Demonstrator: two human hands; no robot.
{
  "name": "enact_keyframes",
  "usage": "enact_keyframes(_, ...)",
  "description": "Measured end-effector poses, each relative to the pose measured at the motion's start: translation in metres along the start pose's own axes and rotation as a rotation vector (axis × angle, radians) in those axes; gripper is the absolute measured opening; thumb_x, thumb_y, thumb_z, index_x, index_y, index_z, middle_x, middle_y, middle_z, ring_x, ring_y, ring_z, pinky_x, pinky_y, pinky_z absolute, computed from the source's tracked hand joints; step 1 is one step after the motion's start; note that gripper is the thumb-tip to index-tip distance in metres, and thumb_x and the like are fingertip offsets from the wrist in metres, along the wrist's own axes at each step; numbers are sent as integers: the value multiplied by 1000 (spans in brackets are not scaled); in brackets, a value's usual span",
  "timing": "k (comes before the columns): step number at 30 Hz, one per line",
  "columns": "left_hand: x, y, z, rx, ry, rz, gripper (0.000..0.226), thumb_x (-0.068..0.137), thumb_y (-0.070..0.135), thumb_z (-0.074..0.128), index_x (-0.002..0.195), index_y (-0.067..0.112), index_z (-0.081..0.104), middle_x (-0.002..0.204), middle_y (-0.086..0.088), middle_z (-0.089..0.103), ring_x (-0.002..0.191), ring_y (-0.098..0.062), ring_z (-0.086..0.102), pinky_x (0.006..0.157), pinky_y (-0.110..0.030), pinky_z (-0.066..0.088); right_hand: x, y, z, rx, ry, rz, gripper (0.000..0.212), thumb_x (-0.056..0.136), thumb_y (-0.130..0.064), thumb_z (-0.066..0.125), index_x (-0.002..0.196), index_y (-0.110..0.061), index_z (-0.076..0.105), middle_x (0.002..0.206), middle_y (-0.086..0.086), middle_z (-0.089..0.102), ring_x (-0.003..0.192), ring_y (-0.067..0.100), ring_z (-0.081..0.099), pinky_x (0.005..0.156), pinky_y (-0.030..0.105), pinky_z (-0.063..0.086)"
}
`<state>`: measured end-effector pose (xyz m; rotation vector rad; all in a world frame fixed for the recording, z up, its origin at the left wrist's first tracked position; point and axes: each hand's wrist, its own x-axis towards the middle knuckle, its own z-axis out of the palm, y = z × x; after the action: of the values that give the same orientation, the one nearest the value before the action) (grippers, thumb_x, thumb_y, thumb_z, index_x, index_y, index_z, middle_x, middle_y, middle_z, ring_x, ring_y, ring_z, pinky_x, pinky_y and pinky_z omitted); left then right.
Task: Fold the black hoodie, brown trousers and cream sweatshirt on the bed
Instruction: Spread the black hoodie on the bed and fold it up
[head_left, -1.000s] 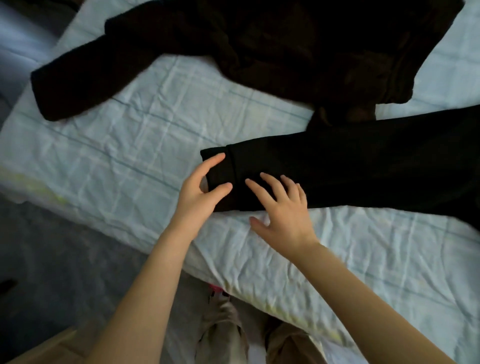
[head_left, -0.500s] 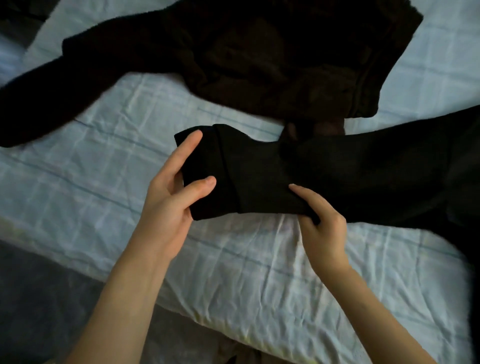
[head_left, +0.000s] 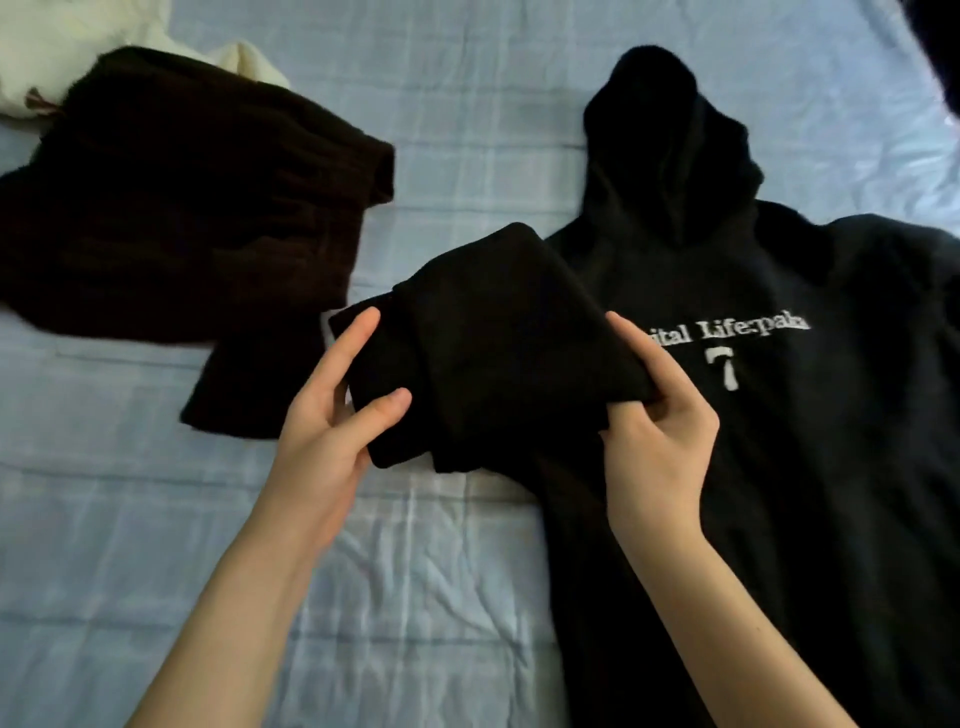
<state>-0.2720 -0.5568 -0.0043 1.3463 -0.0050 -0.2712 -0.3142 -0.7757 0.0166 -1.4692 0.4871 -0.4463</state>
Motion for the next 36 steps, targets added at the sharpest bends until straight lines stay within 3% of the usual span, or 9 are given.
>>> enact_keyframes(4, 26, -27, 109, 18, -79, -19, 67, 78, 19, 76, 136, 44, 54, 136, 15, 60, 128, -7, 55, 93, -19, 50, 45, -3, -103, -28, 101, 9, 51, 84, 7, 55, 119, -25, 74, 117, -7, 74, 115, 12, 68, 101, 49, 53)
enact_keyframes(11, 58, -108, 224, 188, -166, -136, 66, 76, 20, 77, 130, 51, 57, 133, 23, 59, 124, 0, 55, 104, -28, 47, 83, 54, -229, -123, 223, 126, 59, 80, 15, 50, 122, -20, 73, 116, -9, 74, 112, 11, 68, 99, 52, 54)
enact_keyframes(14, 57, -133, 233, 268, -168, -180, 66, 77, 22, 77, 130, 53, 55, 134, 26, 57, 125, 2, 53, 105, -28, 46, 84, 77, -248, -115, 191, 178, 59, 82, 15, 53, 125, -22, 71, 118, -10, 74, 112, 8, 68, 98, 47, 56)
enact_keyframes(18, 55, -147, 228, 356, -127, -229, 67, 74, 28, 78, 131, 56, 53, 139, 27, 52, 133, 0, 45, 112, -36, 38, 80, 90, -260, -132, 73, 216, 67, 80, 17, 61, 128, -30, 65, 111, -22, 73, 101, 1, 71, 85, 21, 58)
enact_keyframes(22, 53, -147, 227, 366, -126, -251, 69, 70, 33, 80, 131, 54, 54, 143, 19, 51, 136, -8, 45, 113, -40, 37, 76, 91, -270, -195, -100, 229, 76, 80, 10, 73, 139, -34, 56, 134, -1, 65, 119, 18, 65, 103, 41, 52)
enact_keyframes(25, 54, -145, 229, 409, -105, -275, 69, 70, 35, 79, 129, 59, 52, 146, 18, 47, 139, -14, 40, 114, -45, 35, 74, 86, -275, -200, -214, 240, 72, 83, -10, 80, 139, -45, 53, 143, -8, 58, 132, 18, 56, 108, 32, 48)
enact_keyframes(27, 53, -144, 230, 441, -99, -284, 67, 74, 32, 77, 128, 62, 51, 147, 18, 45, 140, -15, 38, 114, -46, 35, 74, 83, -275, -171, -182, 222, 56, 88, -21, 76, 138, -39, 58, 142, -13, 58, 132, 3, 52, 107, 16, 43)
enact_keyframes(31, 48, -139, 237, 467, -108, -235, 65, 84, 17, 74, 128, 60, 52, 140, 23, 51, 134, -4, 45, 115, -40, 36, 81, 80, -271, -213, -40, 243, 41, 92, -11, 71, 129, -28, 68, 127, -11, 69, 124, 6, 60, 111, 34, 46)
enact_keyframes(36, 50, -129, 254, 461, -107, -151, 65, 84, 21, 75, 130, 59, 51, 139, 28, 50, 132, 2, 45, 110, -30, 39, 97, 72, -284, -263, 40, 53, 42, 88, -4, 73, 121, -29, 72, 124, -15, 70, 122, -1, 60, 99, 9, 45)
